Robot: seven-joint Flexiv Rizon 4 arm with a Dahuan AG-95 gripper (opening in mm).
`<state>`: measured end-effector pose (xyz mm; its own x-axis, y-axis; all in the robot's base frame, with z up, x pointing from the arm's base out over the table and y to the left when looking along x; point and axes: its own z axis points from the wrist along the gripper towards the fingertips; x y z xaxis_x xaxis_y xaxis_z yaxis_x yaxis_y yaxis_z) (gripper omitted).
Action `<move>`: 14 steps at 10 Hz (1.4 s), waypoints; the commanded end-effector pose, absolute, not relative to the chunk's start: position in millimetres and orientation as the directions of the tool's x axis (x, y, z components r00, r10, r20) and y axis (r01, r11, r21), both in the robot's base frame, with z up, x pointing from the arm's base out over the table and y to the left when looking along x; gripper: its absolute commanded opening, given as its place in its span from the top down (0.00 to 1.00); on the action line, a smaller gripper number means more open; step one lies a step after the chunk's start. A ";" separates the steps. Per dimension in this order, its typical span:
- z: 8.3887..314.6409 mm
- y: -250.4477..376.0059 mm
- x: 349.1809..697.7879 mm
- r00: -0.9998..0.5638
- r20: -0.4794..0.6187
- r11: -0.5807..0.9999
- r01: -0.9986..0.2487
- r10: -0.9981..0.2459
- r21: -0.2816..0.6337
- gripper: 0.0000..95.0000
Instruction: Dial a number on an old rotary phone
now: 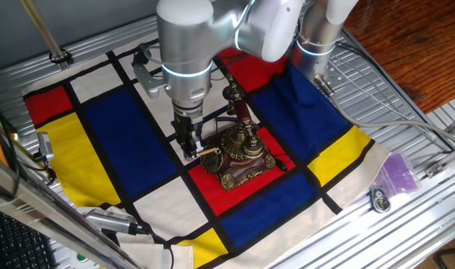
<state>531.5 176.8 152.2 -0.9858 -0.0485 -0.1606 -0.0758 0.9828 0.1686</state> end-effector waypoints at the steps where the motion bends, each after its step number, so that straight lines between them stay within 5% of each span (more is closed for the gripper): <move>1: 151.5 177.4 532.2 -0.986 -0.160 0.983 -0.071 -0.044 0.168 1.00; 14: 138.4 180.2 522.7 -0.986 -0.165 0.984 -0.057 -0.029 0.169 1.00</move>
<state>522.9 180.7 138.0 -0.9859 -0.0283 -0.1650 -0.0567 0.9838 0.1699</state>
